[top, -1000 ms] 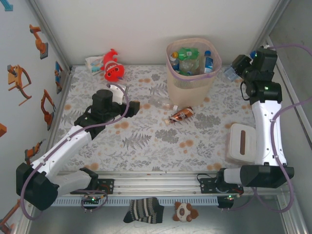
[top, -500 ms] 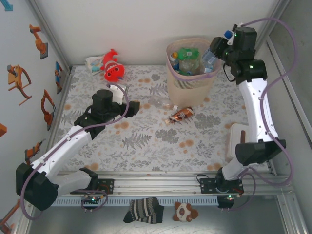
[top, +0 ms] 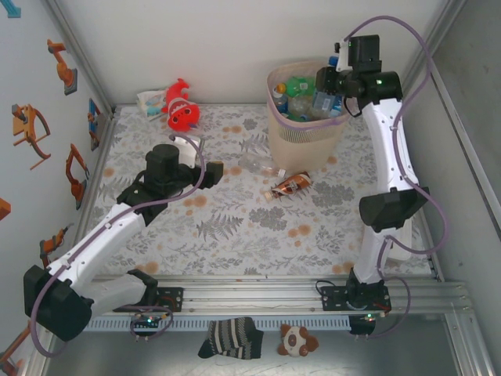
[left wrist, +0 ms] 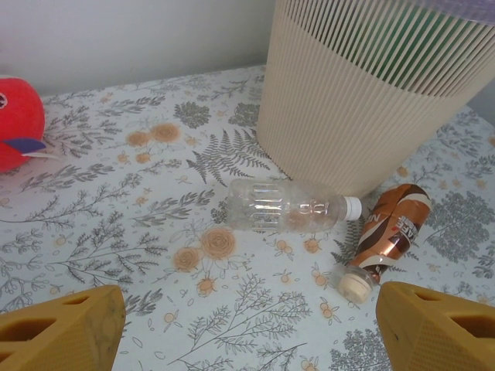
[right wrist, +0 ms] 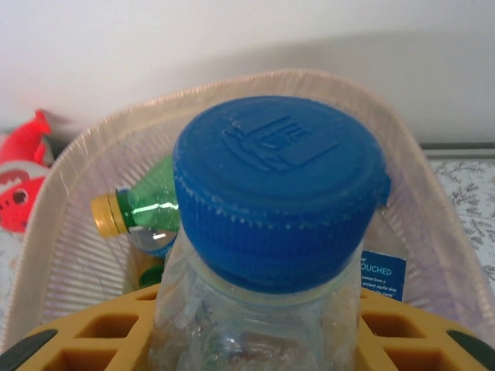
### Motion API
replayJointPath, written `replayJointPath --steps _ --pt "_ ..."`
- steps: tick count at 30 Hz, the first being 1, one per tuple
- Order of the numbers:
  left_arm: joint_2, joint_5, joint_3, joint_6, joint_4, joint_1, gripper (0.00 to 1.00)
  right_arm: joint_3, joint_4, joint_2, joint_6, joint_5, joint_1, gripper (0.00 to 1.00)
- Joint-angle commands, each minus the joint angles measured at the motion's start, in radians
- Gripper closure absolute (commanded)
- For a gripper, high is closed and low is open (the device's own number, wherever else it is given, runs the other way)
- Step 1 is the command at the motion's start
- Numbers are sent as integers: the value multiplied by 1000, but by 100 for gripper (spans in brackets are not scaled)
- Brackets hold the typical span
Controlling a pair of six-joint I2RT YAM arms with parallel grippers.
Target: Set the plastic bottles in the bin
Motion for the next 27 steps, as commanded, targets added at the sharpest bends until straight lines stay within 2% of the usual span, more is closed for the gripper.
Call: replayJointPath --steps 1,7,9,13,16,22,24,27 --pt "-19 -7 25 4 -9 5 16 22 -61 8 -64 -35 5 65" --pt "-15 -2 24 -1 -8 5 16 -22 -76 39 -71 -26 8 63" --pt "-13 -4 24 -2 -9 5 16 -17 -79 40 -67 -16 8 55" --pt "-7 -4 33 3 -15 5 16 39 -82 29 -66 21 7 32" --pt "-2 -2 35 3 -11 5 16 54 -61 5 -63 48 8 25" --pt "17 8 36 -2 0 5 16 -12 31 -59 -40 74 7 28" --pt "18 9 35 -3 1 5 16 -29 59 -65 -38 62 8 34" --pt "17 6 33 -2 4 5 16 -33 95 -48 -38 27 8 49"
